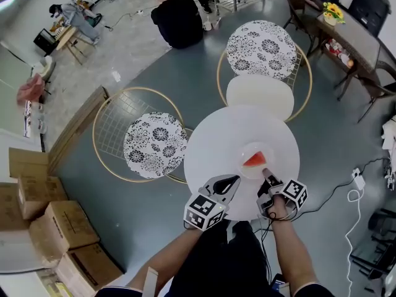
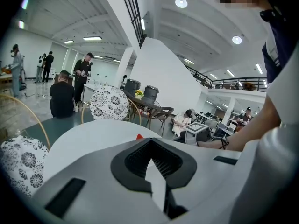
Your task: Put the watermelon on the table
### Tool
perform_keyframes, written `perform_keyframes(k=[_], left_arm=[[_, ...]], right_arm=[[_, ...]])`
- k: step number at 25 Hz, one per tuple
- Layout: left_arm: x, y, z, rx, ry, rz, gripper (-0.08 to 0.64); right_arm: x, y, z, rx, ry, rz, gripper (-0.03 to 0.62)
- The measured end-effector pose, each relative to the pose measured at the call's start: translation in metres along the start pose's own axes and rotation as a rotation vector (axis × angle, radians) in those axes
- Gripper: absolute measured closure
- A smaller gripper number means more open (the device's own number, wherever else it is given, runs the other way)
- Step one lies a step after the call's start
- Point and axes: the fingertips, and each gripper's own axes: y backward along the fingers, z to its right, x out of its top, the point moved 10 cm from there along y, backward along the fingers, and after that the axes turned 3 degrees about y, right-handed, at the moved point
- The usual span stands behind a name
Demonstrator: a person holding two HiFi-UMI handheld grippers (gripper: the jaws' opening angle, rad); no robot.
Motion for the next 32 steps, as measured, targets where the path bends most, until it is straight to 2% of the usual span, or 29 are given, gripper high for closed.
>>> perform_keyframes(k=[16, 32], left_arm=[[-0.001, -0.005, -0.004, -0.01, 0.004, -0.017, 0.557], [0.0, -0.006, -0.004, -0.024, 0.009, -0.03, 0.557]], right_arm=[[0.003, -0.008, 0.011, -0.057, 0.034, -0.01, 0.58], [0.005, -0.013, 0.002, -0.213, 0.22, -0.024, 0.574]])
